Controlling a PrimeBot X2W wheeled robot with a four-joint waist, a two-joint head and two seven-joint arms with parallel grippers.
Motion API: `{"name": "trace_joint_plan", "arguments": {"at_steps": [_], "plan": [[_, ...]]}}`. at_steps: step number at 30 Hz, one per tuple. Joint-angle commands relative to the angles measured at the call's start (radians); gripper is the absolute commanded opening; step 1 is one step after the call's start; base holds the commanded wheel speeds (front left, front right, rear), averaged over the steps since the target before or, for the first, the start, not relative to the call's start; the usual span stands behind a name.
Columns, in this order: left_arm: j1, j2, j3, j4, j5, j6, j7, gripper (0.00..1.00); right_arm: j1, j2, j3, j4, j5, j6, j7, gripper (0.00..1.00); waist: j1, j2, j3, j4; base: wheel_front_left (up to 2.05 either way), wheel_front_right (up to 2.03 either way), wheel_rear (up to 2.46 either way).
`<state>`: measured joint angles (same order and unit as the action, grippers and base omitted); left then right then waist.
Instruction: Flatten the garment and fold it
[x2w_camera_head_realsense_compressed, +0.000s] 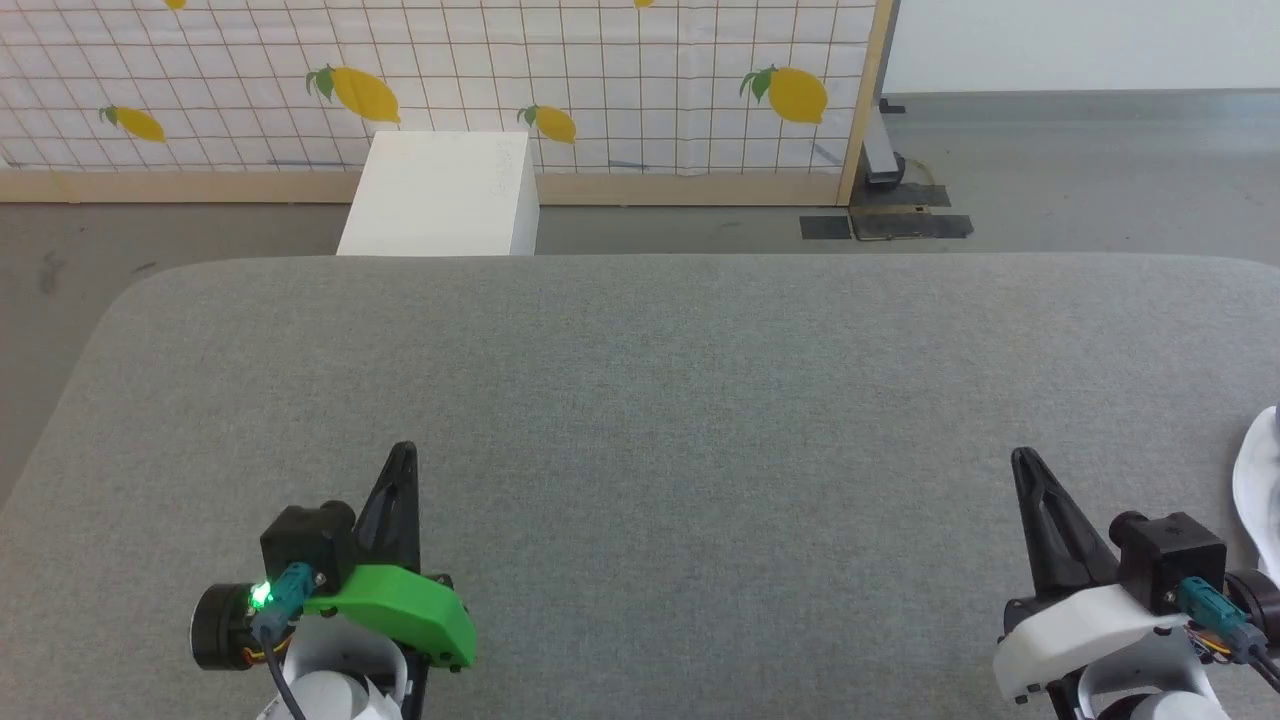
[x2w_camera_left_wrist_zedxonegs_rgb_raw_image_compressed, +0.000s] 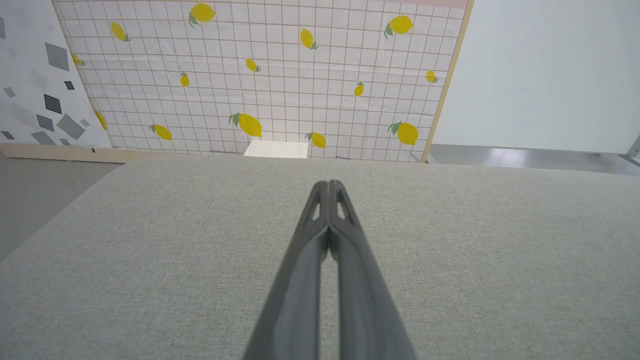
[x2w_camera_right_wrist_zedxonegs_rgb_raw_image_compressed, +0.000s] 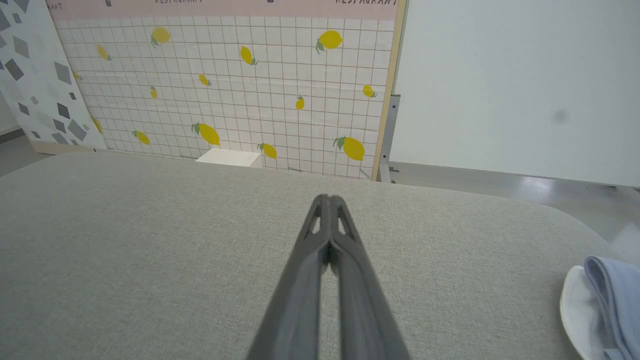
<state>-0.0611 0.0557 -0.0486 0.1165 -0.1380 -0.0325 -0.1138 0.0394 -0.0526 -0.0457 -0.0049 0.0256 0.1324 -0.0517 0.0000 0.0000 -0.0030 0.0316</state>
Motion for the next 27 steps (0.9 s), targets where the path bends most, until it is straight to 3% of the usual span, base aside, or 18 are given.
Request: {"name": "trace_joint_plan", "arguments": {"at_steps": [1, 27], "plan": [[0.019, -0.003, 0.003, -0.009, 0.02, 0.007, 0.009, 0.0, -0.02, 0.001, 0.004, 0.002, -0.006, -0.001, 0.005, 0.0, 0.0, 0.0, 0.0, -0.001, 0.0, 0.0, 0.0], [0.04, -0.004, 0.026, -0.062, 0.078, 0.02, 0.061, 0.0, -0.03, 0.002, 0.025, 0.004, -0.016, -0.001, 0.028, 0.0, 0.0, 0.0, 0.002, -0.016, 0.0, 0.0, 0.0]]}}
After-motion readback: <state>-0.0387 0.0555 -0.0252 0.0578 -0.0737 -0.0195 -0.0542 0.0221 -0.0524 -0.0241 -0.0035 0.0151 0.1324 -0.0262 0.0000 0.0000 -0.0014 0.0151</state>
